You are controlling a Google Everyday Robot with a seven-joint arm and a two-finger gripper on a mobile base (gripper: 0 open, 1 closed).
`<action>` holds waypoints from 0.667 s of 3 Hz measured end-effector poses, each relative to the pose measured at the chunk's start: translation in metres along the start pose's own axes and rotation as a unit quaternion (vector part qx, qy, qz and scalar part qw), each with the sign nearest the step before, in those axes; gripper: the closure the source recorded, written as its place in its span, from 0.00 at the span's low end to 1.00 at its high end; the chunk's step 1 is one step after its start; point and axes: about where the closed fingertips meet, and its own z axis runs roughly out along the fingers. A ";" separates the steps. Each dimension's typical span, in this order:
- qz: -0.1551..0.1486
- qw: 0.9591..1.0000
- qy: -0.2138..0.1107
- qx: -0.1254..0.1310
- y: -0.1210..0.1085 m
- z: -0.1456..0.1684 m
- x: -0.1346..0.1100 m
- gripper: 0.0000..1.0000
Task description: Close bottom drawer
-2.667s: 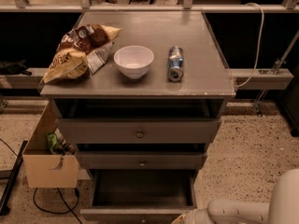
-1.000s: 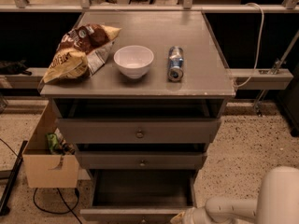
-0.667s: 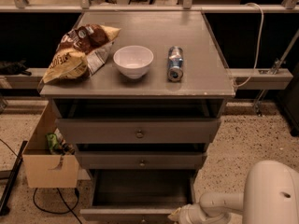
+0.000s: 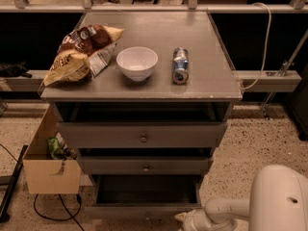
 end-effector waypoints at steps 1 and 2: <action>-0.006 1.000 -0.001 0.023 -0.049 -0.003 -0.029 0.48; -0.007 1.000 0.000 0.030 -0.064 -0.003 -0.036 0.71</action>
Offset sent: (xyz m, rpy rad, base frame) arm 0.1955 0.0026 0.0079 -0.0773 -0.1295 -0.0785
